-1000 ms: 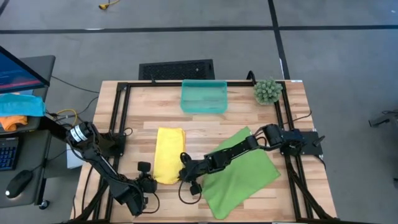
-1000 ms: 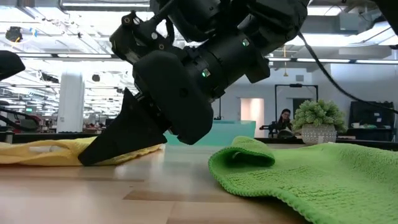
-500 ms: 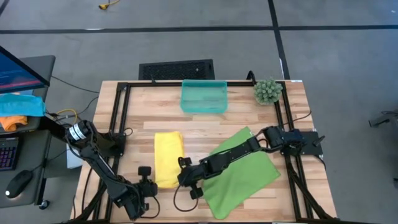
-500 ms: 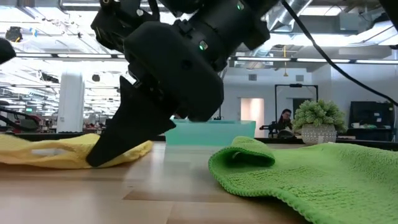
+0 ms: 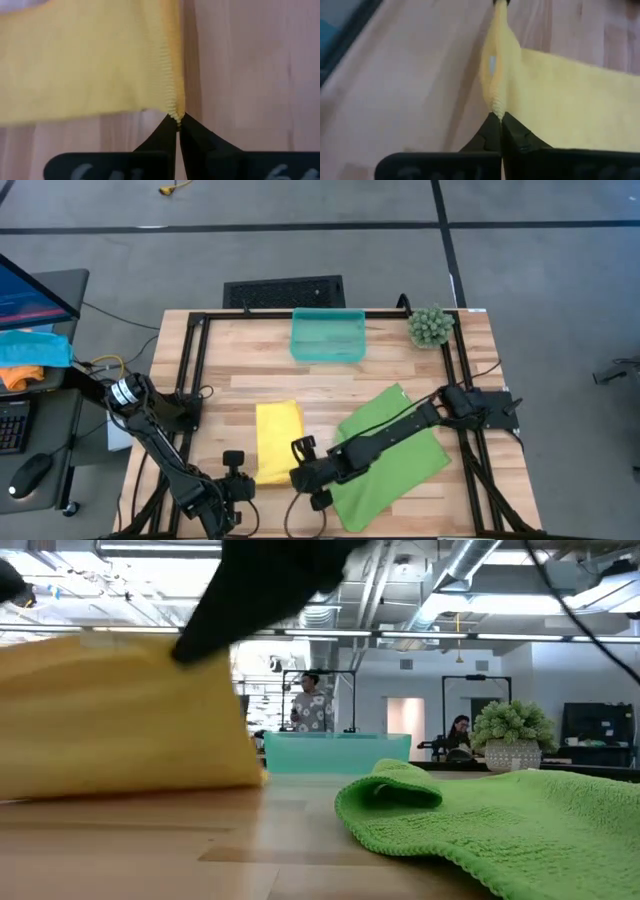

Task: Roll microfiber towels into tight, uniform cylinder then place into a basket
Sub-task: Fold the yellow microfiber towel

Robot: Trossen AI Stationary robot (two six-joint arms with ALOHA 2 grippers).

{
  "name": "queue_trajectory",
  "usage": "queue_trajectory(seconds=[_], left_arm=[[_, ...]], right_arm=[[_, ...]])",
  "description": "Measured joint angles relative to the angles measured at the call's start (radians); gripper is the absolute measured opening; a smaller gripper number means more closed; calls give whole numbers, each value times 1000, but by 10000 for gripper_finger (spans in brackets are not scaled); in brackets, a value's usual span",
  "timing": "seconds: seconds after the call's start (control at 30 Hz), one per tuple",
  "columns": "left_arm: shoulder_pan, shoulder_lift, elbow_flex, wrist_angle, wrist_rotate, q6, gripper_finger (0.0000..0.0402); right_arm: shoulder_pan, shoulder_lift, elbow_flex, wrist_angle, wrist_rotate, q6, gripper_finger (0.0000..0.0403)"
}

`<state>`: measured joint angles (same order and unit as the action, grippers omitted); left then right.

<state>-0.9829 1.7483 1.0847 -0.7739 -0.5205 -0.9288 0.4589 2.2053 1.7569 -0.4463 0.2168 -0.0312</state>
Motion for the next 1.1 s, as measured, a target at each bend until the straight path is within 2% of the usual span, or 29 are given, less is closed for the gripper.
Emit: queue_trajectory(seconds=[0.2, 0.43, 0.6, 0.73, 0.83, 1.1], left_arm=[[0, 0, 95, -105, -2, -22, 0], [27, -1, 145, -163, -115, 56, 0], [108, -1, 127, -186, -203, 142, 0], [183, -1, 104, -235, -204, 139, 0], [232, -1, 80, -254, -204, 110, 0], [353, -1, 14, -233, -175, 98, 0]], right_arm=[[55, -29, 1, 17, 33, 50, 16], [49, -27, 1, -50, 79, 90, 9], [34, -27, 1, -150, 188, 148, 15], [23, -26, -2, -271, 255, 201, 8], [9, -26, -26, -279, 317, 233, 10], [-53, -25, -99, -212, 335, 317, 8]])
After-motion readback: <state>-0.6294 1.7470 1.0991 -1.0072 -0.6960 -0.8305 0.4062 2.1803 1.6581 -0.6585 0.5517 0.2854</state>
